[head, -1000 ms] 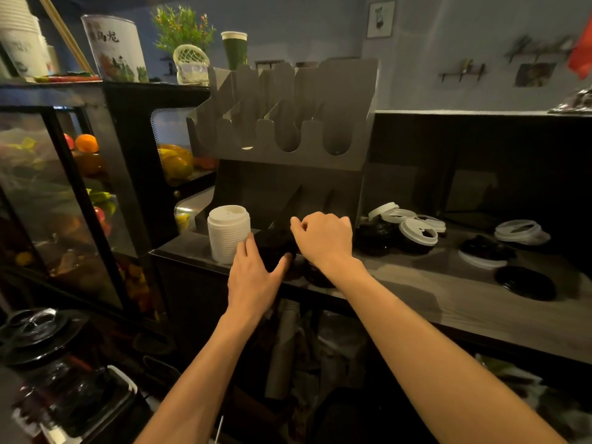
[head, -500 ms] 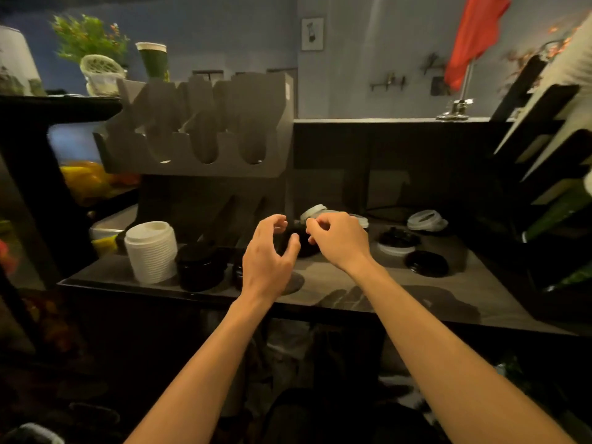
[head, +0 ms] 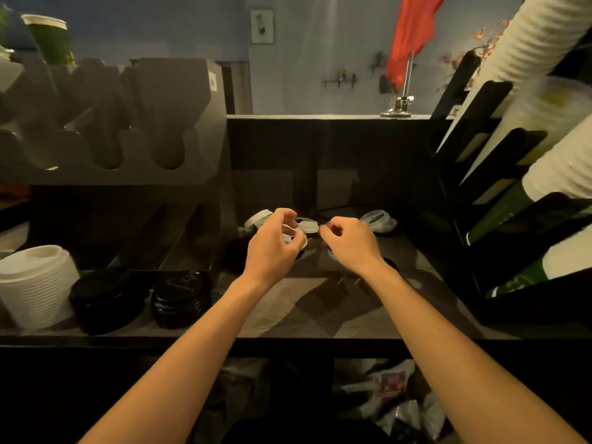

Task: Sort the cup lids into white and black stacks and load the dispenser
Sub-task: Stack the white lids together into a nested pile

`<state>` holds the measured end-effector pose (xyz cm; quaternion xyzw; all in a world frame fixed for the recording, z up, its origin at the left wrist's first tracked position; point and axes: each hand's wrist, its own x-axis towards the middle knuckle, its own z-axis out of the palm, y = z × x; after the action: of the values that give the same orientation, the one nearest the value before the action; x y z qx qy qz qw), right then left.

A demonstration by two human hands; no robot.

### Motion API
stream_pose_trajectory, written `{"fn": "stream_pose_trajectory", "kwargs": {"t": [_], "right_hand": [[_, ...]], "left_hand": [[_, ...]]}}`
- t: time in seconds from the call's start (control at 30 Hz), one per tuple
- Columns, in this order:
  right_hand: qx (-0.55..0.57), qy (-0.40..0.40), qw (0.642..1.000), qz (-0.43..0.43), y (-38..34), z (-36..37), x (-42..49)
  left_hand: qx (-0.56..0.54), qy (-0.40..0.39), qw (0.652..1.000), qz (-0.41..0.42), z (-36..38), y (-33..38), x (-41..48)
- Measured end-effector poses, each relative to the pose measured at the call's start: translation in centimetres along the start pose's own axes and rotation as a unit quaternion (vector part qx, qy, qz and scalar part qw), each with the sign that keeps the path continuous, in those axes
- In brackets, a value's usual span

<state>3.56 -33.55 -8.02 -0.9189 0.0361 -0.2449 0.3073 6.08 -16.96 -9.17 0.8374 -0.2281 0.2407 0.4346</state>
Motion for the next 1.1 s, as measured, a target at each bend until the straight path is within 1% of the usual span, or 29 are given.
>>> {"fn": "stream_pose_trajectory", "kwargs": {"t": [0.1, 0.17, 0.23, 0.33, 0.47, 0.53, 0.6, 0.67, 0.77, 0.9, 1.03, 1.1], "right_hand": [[-0.033, -0.008, 0.999, 0.011, 1.9, -0.4, 2.2], [-0.06, -0.02, 0.998, 0.01, 3.0, -0.5, 3.7], [-0.096, -0.035, 0.995, -0.006, 4.1, 0.1, 5.3], [-0.152, -0.05, 0.987, -0.028, 5.5, 1.4, 6.7], [-0.221, -0.134, 0.963, -0.072, 6.9, 2.4, 7.0], [-0.232, -0.161, 0.958, -0.053, 7.3, 1.9, 6.8], [-0.233, -0.192, 0.953, -0.022, 7.8, 1.5, 6.7], [-0.219, -0.218, 0.951, 0.001, 8.4, 1.4, 6.7], [-0.221, -0.224, 0.949, 0.005, 8.9, 1.8, 7.1], [-0.218, -0.22, 0.951, 0.007, 8.6, 1.7, 7.3], [-0.155, -0.243, 0.957, 0.017, 9.2, 2.2, 7.3], [-0.132, -0.238, 0.962, 0.019, 9.2, 2.1, 7.3]], "left_hand": [[0.083, -0.04, 0.996, 0.019, 1.6, -0.7, 2.2], [0.146, -0.074, 0.985, 0.046, 2.7, -1.3, 3.7], [0.181, -0.101, 0.976, 0.067, 3.8, -1.7, 4.9], [0.206, -0.117, 0.969, 0.067, 5.2, -2.6, 6.2], [0.245, -0.13, 0.958, 0.068, 6.0, -4.5, 6.4], [0.271, -0.122, 0.953, 0.061, 5.8, -5.1, 6.5], [0.291, -0.133, 0.946, 0.046, 5.5, -5.3, 6.5], [0.315, -0.163, 0.935, 0.027, 5.3, -5.4, 6.3], [0.346, -0.19, 0.919, 0.02, 5.5, -5.3, 6.1], [0.311, -0.185, 0.932, 0.007, 5.6, -5.0, 6.3], [0.263, -0.173, 0.949, 0.011, 5.7, -5.4, 6.3], [0.268, -0.185, 0.945, 0.004, 5.8, -5.6, 6.2]]}}
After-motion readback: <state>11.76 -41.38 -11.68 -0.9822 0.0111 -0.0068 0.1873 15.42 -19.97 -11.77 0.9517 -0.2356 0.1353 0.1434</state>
